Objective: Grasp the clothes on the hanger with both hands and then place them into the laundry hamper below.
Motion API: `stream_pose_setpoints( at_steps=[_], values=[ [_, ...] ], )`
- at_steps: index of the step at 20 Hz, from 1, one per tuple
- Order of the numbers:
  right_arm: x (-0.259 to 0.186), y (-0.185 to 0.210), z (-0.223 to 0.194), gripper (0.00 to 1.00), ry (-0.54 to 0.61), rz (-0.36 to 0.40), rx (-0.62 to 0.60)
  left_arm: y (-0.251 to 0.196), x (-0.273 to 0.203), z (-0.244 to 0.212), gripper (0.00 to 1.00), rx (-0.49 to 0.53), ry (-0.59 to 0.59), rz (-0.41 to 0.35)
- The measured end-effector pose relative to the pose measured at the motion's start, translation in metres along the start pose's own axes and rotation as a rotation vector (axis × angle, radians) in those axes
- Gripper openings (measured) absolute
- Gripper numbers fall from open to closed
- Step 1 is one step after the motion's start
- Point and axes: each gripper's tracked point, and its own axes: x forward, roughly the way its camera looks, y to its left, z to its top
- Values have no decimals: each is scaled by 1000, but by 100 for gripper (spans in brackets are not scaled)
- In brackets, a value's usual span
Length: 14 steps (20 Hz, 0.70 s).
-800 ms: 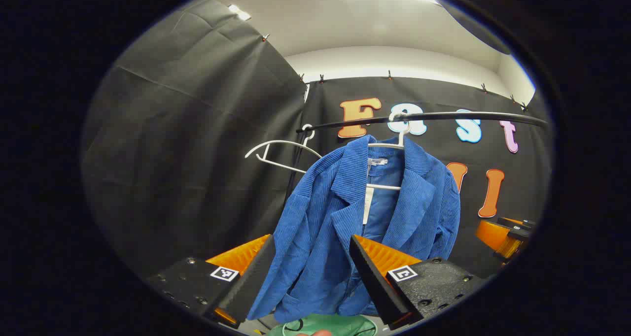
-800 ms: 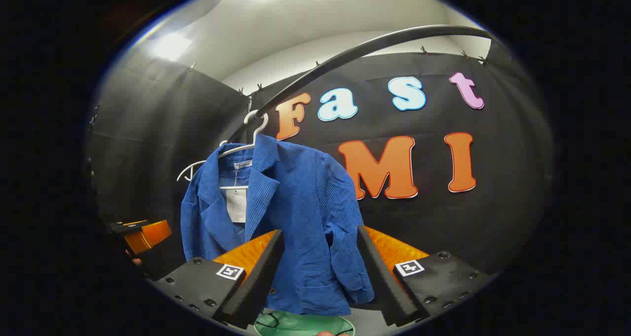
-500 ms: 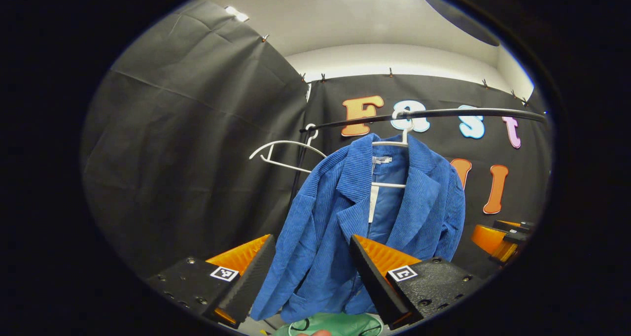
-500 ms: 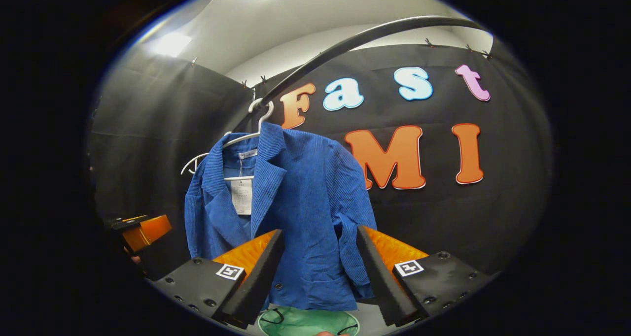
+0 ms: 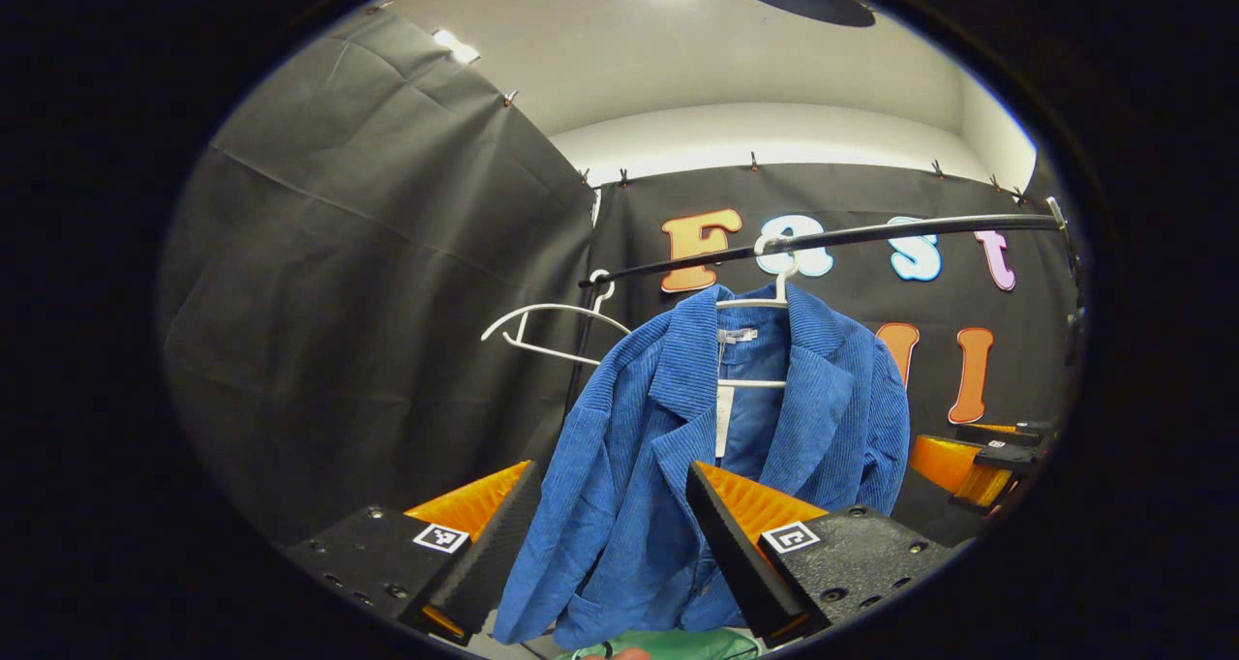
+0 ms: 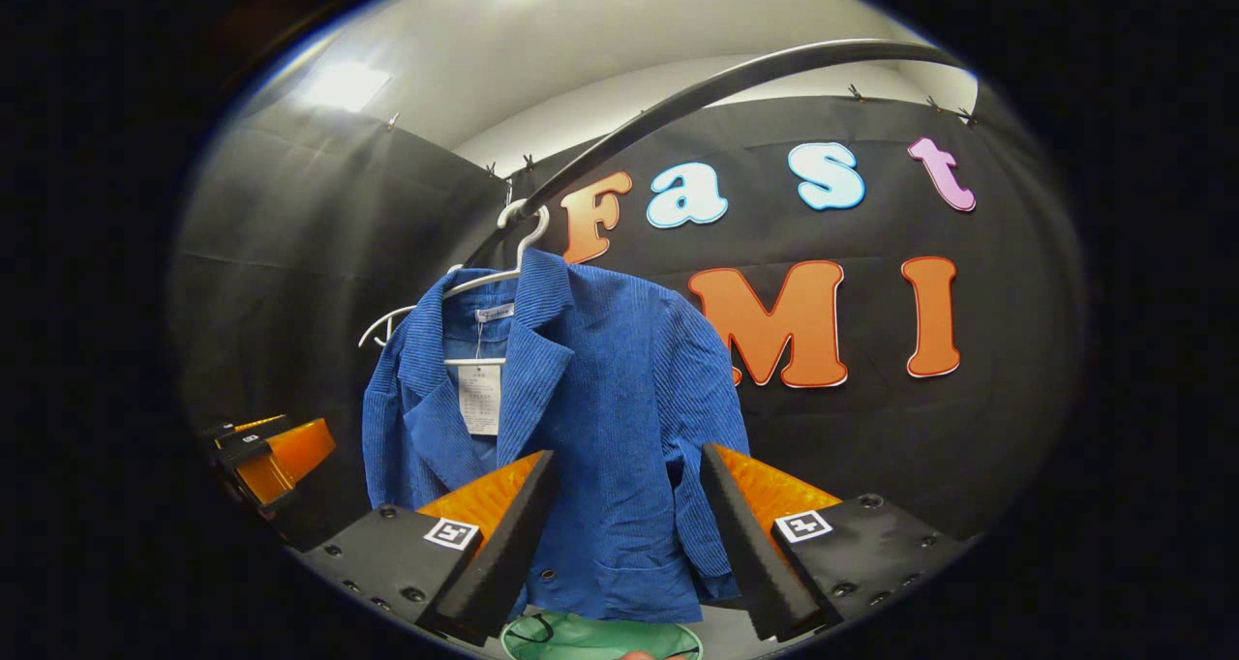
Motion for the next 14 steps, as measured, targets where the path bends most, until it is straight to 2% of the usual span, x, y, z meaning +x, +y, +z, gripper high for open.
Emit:
stream_pose_setpoints(
  at_steps=[12,13,14],
  values=[
    [7,25,-2,95,-9,30,43,15,-4,-1,92,26,15,15],
    [8,30,-4,89,-8,39,46,17,-4,-2,92,24,21,15],
    [10,36,-5,96,-6,49,52,19,-3,-3,92,22,27,16]
  ],
)
